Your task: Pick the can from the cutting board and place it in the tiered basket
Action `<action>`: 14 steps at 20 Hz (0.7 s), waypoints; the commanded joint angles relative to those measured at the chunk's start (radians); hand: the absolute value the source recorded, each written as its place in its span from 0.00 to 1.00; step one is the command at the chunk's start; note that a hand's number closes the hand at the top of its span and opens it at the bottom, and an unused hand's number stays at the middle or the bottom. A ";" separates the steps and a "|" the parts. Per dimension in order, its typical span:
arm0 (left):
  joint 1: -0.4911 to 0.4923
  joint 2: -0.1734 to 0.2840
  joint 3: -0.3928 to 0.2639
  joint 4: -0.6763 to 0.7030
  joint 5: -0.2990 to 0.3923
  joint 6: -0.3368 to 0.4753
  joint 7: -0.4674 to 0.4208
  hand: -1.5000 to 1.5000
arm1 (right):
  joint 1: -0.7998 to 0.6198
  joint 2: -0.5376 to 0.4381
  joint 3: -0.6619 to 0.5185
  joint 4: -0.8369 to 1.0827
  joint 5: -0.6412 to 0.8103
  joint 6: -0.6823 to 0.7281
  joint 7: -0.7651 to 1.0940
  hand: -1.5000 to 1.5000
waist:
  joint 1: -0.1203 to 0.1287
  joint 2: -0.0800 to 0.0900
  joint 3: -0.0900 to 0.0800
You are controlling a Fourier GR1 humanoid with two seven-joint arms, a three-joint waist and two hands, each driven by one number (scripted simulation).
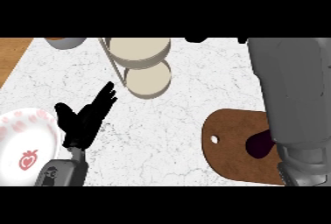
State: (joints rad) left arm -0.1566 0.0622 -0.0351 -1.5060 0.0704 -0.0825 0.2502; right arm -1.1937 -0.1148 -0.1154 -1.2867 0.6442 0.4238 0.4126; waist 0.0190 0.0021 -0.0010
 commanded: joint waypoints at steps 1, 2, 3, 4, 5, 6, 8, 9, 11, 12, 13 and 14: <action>-0.006 0.009 0.001 -0.010 0.008 -0.016 0.017 0.50 | -0.126 0.019 -0.034 0.235 0.038 -0.127 -0.033 1.00 | 0.014 0.006 0.000; -0.050 -0.026 -0.004 0.072 -0.023 0.020 -0.032 0.50 | -0.139 0.056 -0.017 0.247 0.034 -0.142 -0.028 1.00 | 0.004 0.006 0.000; -0.035 0.016 0.017 0.021 0.005 -0.013 0.009 0.50 | -0.122 0.061 -0.005 0.276 0.054 -0.180 -0.057 1.00 | 0.005 0.004 0.000; -0.064 0.021 0.027 0.034 0.018 -0.025 0.018 0.50 | -0.178 0.043 -0.037 0.328 0.033 -0.170 -0.057 1.00 | 0.005 0.005 0.000; -0.074 0.000 0.018 0.053 0.006 -0.004 0.006 0.50 | -0.211 0.070 -0.026 0.387 0.066 -0.227 -0.048 1.00 | 0.011 0.008 0.000; -0.043 0.021 0.026 0.041 0.015 -0.028 -0.001 0.50 | -0.174 0.053 -0.038 0.420 0.055 -0.242 -0.114 1.00 | 0.010 0.007 0.000; -0.079 -0.017 0.012 0.082 -0.007 0.007 -0.016 0.50 | -0.204 0.112 0.006 0.474 0.051 -0.325 -0.097 1.00 | 0.014 0.008 0.000; -0.063 -0.001 0.014 0.038 0.017 -0.020 0.006 0.50 | -0.207 0.112 -0.005 0.534 0.064 -0.348 -0.160 1.00 | 0.025 0.011 0.000; -0.055 0.020 0.025 0.031 0.023 -0.035 0.013 0.50 | -0.253 0.108 -0.049 0.603 0.054 -0.370 -0.191 1.00 | 0.023 0.010 0.000; -0.061 0.010 0.005 0.059 -0.008 -0.024 -0.009 0.50 | -0.251 0.113 0.004 0.631 0.016 -0.408 -0.199 1.00 | 0.029 0.011 0.000; -0.043 -0.007 -0.008 0.040 -0.012 -0.015 -0.010 0.50 | -0.276 0.114 0.010 0.676 0.004 -0.432 -0.202 1.00 | 0.038 0.012 -0.001; -0.068 -0.025 -0.010 0.044 -0.005 -0.004 0.000 0.50 | -0.332 0.114 -0.007 0.710 -0.013 -0.447 -0.178 1.00 | 0.043 0.013 -0.001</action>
State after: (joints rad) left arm -0.2155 0.0618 -0.0274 -1.4593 0.0730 -0.0995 0.2471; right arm -1.4487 -0.0148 -0.1294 -0.7071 0.6672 0.0636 0.2559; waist 0.0465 0.0127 -0.0015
